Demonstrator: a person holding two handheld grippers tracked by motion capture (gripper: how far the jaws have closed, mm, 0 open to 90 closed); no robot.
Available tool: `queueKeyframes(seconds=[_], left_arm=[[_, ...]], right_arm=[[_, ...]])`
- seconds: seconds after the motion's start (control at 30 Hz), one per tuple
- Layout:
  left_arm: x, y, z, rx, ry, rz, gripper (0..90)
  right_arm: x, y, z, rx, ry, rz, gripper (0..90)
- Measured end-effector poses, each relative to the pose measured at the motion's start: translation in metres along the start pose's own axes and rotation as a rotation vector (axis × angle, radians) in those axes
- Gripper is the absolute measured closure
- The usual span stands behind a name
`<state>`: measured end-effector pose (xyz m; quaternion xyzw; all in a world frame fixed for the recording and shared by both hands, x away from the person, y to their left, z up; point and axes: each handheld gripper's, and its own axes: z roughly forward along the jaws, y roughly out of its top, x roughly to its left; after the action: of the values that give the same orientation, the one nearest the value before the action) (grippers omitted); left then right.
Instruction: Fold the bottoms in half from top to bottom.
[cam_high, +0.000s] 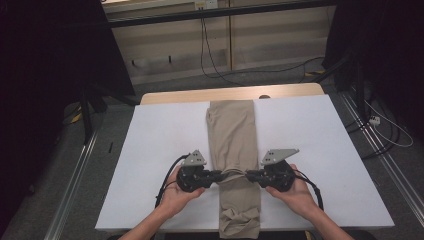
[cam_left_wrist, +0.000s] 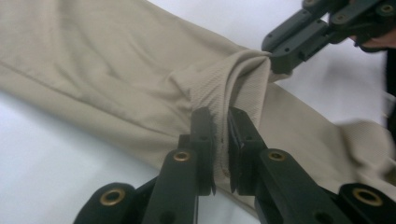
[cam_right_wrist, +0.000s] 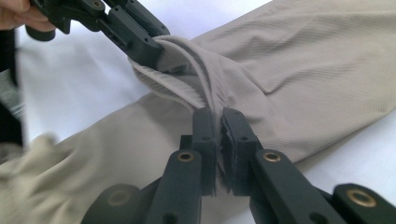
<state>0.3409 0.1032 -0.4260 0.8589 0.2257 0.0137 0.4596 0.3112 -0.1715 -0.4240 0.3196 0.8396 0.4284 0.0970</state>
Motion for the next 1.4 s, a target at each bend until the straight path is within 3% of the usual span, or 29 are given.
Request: queueKeyframes(seconds=[0.2, 0.53, 0.7, 0.83, 0.9, 0.97, 1.07, 1.17, 1.23, 1.4], left_arm=[[-0.021, -0.005, -0.013, -0.008, -0.049, 0.021, 82.2], [-0.052, -0.022, -0.03, 0.015, -0.118, 0.035, 82.2], [-0.069, -0.035, -0.037, 0.043, -0.152, 0.039, 82.2], [-0.081, -0.042, -0.039, 0.072, -0.166, 0.065, 81.1], [-0.078, -0.044, -0.037, 0.073, -0.175, 0.053, 71.8], [-0.073, -0.043, -0.035, 0.07, -0.16, 0.041, 59.0], [-0.064, -0.039, -0.037, 0.022, -0.146, 0.03, 48.2], [-0.053, -0.034, -0.037, 0.0, -0.091, 0.035, 43.5], [-0.044, -0.032, -0.035, -0.011, -0.051, 0.02, 34.1], [-0.022, -0.027, -0.028, -0.014, 0.053, 0.005, 23.2]], right_arm=[[0.022, -0.012, -0.021, -0.015, 0.048, -0.004, 85.3], [0.056, -0.026, -0.039, -0.012, 0.114, -0.007, 85.2], [0.076, -0.035, -0.044, 0.012, 0.145, -0.027, 85.2], [0.089, -0.041, -0.049, 0.032, 0.166, -0.041, 84.8], [0.092, -0.045, -0.048, 0.05, 0.159, -0.054, 80.8], [0.089, -0.048, -0.047, 0.044, 0.163, -0.034, 67.1], [0.082, -0.046, -0.047, 0.023, 0.154, -0.017, 56.3], [0.074, -0.042, -0.046, 0.005, 0.128, -0.006, 52.3], [0.066, -0.039, -0.044, -0.012, 0.112, 0.012, 47.9], [0.042, -0.035, -0.034, -0.003, 0.045, 0.046, 43.3]])
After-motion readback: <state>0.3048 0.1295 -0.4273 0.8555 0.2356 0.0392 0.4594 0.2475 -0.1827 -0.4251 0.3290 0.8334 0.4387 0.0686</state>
